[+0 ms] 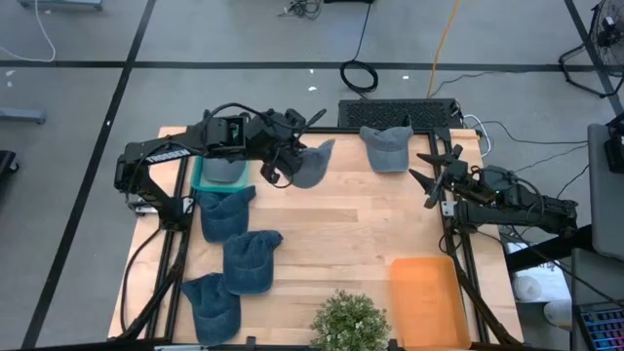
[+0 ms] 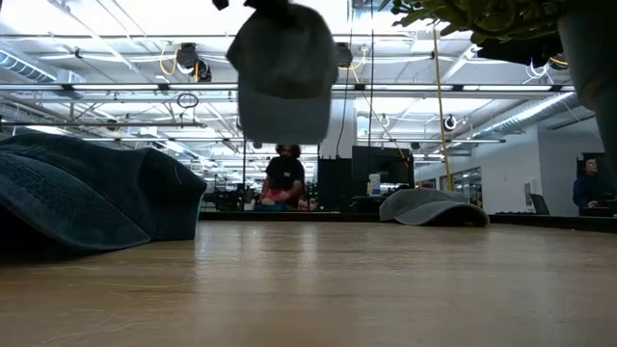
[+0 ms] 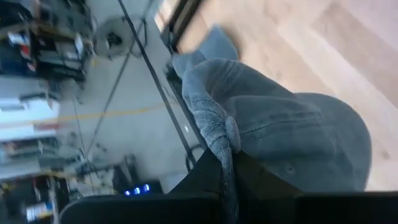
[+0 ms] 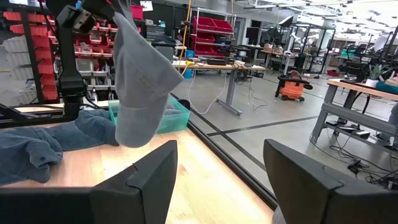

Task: Pick & Place hat
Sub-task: Put the bottom gray cap into the green bin

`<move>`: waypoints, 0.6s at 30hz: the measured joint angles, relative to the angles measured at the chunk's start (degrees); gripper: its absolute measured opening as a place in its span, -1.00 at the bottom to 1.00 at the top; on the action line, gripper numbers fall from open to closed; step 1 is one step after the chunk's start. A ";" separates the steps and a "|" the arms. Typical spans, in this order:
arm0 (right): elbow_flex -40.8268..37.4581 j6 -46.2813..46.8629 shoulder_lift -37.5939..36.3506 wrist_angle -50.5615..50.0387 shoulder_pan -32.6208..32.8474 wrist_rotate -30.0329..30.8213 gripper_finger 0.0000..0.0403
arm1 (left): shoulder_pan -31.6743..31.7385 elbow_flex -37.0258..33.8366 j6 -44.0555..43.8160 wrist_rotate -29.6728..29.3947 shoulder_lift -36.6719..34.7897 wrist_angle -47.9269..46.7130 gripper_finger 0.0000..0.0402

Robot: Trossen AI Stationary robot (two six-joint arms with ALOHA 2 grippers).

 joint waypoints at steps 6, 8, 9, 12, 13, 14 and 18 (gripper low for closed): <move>0.00 0.01 0.00 0.00 0.00 -0.01 0.12 | 0.27 0.00 -2.92 -1.86 0.00 -2.49 -0.97; 0.00 -0.01 0.01 0.00 0.00 0.01 0.11 | 0.28 0.00 -3.55 -3.64 0.00 -3.77 -0.98; 0.00 0.01 0.00 0.00 0.00 0.01 0.11 | 0.28 0.00 -3.92 -4.08 0.00 -4.73 -0.97; 0.00 0.01 0.02 0.00 0.00 0.01 0.12 | 0.66 0.00 -5.14 -4.74 0.00 -8.35 -0.96; 0.00 0.01 0.02 0.00 0.00 -0.01 0.12 | 0.81 0.00 -5.66 -4.75 0.00 -9.31 -0.97; 0.00 -0.01 0.00 0.00 0.00 -0.01 0.13 | 1.04 -0.01 -6.55 -4.72 -0.20 -10.32 -0.98; 0.00 0.00 0.00 0.00 0.00 0.00 0.13 | 2.55 -0.04 -11.01 -4.73 -1.70 -14.55 -0.97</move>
